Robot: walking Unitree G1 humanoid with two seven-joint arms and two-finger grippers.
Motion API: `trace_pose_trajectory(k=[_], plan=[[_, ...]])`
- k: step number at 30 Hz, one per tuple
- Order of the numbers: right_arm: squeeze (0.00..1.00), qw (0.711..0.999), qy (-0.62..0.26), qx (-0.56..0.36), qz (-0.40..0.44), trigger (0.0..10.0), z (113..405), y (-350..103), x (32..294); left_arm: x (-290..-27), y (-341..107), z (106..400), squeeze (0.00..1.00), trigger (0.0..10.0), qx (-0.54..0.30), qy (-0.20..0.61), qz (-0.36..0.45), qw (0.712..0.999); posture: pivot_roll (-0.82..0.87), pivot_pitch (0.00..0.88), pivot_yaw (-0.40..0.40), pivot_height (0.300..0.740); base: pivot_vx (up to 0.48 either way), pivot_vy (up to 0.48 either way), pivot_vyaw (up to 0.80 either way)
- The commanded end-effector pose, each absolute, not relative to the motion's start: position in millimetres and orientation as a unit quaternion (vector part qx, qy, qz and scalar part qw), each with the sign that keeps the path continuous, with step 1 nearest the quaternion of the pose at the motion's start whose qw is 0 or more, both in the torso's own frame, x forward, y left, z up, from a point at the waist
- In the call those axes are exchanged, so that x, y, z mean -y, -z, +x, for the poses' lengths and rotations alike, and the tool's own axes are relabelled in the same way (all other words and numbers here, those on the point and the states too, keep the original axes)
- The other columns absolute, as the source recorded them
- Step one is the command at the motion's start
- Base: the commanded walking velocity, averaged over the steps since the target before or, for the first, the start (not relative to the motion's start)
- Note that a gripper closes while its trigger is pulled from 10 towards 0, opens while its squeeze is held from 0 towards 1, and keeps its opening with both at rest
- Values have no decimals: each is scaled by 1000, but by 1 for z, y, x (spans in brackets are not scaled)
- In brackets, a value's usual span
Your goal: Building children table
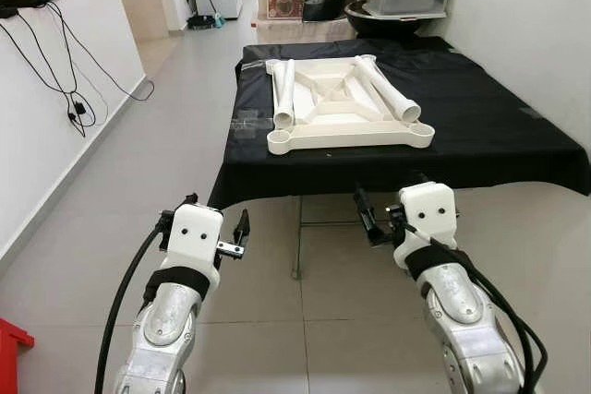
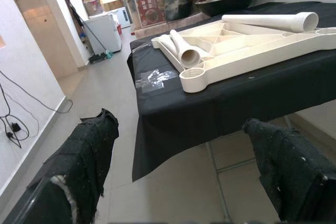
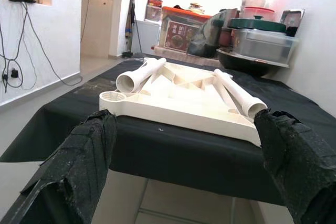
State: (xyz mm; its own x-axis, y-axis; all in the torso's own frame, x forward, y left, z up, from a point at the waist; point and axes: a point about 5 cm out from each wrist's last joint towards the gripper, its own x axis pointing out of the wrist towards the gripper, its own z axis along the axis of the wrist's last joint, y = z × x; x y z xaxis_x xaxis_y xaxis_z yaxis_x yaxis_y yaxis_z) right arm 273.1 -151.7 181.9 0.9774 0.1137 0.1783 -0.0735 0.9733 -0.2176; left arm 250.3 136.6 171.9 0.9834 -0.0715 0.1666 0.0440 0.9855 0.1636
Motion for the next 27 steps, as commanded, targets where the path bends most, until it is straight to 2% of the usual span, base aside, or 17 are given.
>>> trace_pose_trajectory(k=[1, 12, 20, 27], plan=[[0, 990, -48, 96, -96, 10000, 275, -181, 151, -139, -164, 250, 0, 10000, 65, 29, 75, 995, -88, 0, -5, 740, 0, 0, 0], [0, 995, -27, 78, -62, 10000, 275, -176, 158, -141, -162, 246, 0, 10000, 63, 35, 76, 994, -84, 0, -1, 740, 0, 0, 0], [0, 994, -56, 18, -95, 10000, 269, -150, 153, -145, -156, 242, 0, 10000, 53, 34, 79, 995, -80, 0, -6, 740, 0, 0, 0], [0, 993, -59, 3, -101, 10000, 265, -143, 155, -144, -147, 238, 0, 10000, 34, 32, 88, 995, -82, 0, -11, 740, 0, 0, 0]])
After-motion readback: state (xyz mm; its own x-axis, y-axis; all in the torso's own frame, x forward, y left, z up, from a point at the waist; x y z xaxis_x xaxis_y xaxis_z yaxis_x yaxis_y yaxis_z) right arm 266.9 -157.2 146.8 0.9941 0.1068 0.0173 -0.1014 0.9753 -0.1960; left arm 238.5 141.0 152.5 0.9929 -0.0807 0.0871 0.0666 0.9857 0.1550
